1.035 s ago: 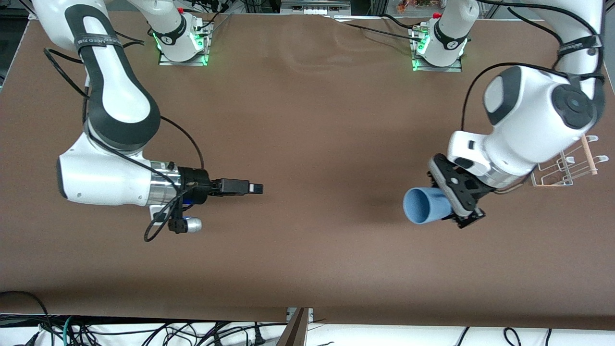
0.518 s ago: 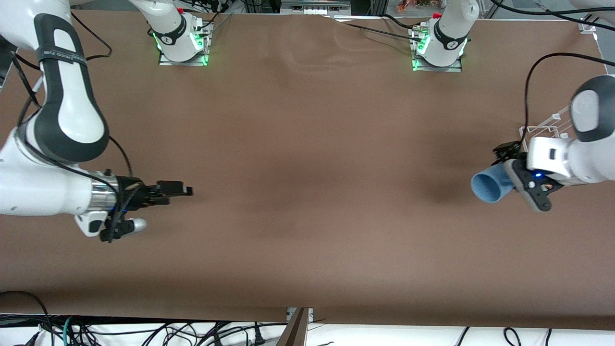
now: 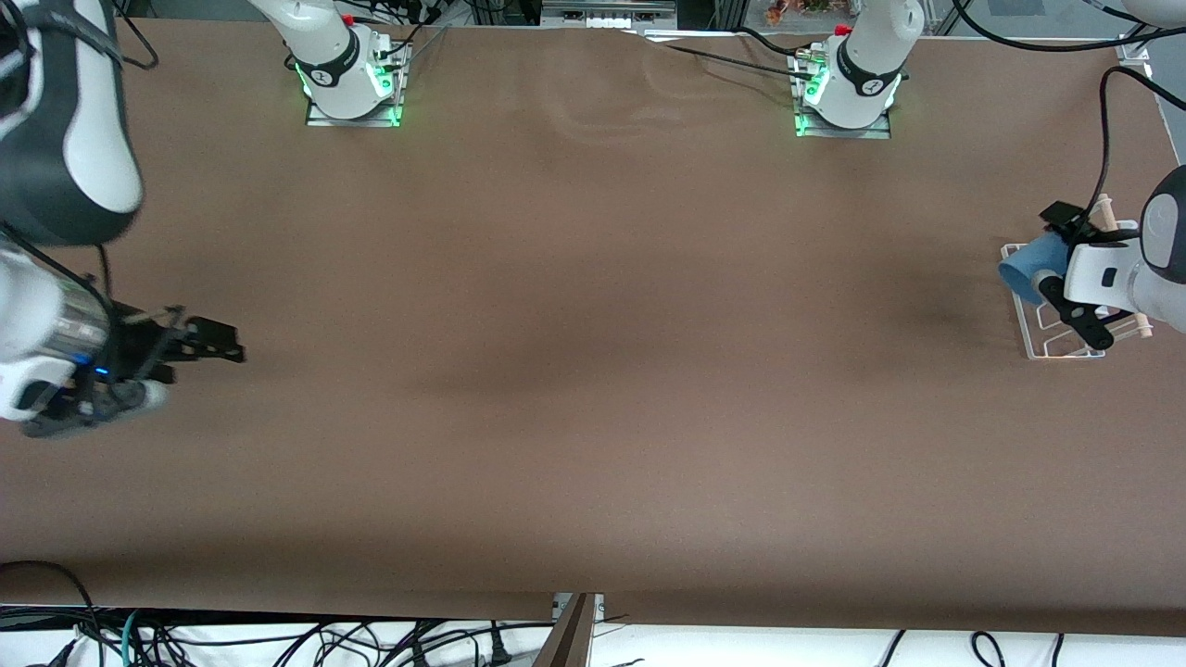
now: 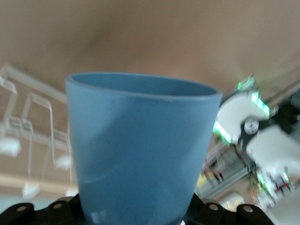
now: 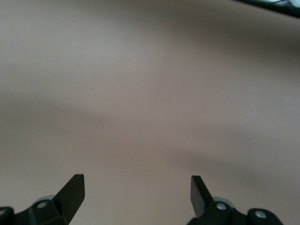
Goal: Transfer cup to left arm and place on rack
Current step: 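Lower the cup onto the wire rack with the left gripper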
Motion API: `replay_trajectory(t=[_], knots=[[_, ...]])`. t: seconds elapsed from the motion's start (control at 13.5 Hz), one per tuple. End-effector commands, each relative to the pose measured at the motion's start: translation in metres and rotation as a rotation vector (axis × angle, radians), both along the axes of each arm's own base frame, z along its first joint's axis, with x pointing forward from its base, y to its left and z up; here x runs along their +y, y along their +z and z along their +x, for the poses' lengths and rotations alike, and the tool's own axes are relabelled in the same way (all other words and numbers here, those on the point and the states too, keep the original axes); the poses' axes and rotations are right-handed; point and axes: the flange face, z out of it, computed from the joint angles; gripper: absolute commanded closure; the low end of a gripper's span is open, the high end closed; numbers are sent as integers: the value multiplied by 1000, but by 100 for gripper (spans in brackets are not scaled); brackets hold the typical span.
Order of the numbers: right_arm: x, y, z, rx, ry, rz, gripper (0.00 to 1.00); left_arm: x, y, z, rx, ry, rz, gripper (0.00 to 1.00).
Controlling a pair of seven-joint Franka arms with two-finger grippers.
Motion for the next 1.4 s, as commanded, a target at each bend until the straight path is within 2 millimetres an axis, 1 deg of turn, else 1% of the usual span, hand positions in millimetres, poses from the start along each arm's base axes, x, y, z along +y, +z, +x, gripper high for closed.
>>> replay_trajectory(t=[0.0, 0.07, 0.15, 0.22, 0.3, 0.37, 0.44, 0.52, 0.67, 0.74, 0.81, 0.96, 1.04, 1.18, 1.33], knots=[[-20, 26, -38, -8, -19, -55, 0, 20, -7, -20, 147, -21, 158, 100], [-22, 37, -43, -25, -17, -75, 0, 25, -14, -24, 191, -21, 188, 100], [-24, 51, -50, -41, -18, -98, 0, 34, -28, -27, 240, -23, 211, 100], [-25, 60, -59, -46, -17, -115, 0, 37, -48, -28, 286, -33, 234, 100], [-26, 57, -69, -31, -16, -120, 0, 41, -65, -31, 326, -39, 252, 100], [-32, 57, -81, -17, -30, -126, 0, 49, -78, -36, 358, -44, 296, 100], [-34, 60, -93, -14, -42, -128, 0, 63, -86, -45, 377, -15, 335, 100], [-34, 64, -103, 8, -75, -129, 0, 71, -99, -50, 399, 8, 379, 100], [-32, 62, -113, 79, -253, -132, 0, 82, -122, -54, 443, 3, 491, 100], [-27, 63, -114, 81, -304, -134, 0, 86, -124, -52, 453, -12, 525, 100], [-28, 63, -114, 80, -306, -135, 0, 86, -123, -51, 451, -19, 538, 100], [-25, 59, -113, 82, -276, -137, 0, 89, -117, -48, 450, -26, 568, 100], [-24, 57, -111, 90, -256, -138, 0, 90, -118, -49, 453, -23, 579, 100], [-24, 62, -110, 86, -252, -139, 0, 89, -125, -53, 457, -13, 607, 100], [-24, 59, -107, 88, -251, -135, 0, 89, -136, -55, 478, -18, 609, 100]])
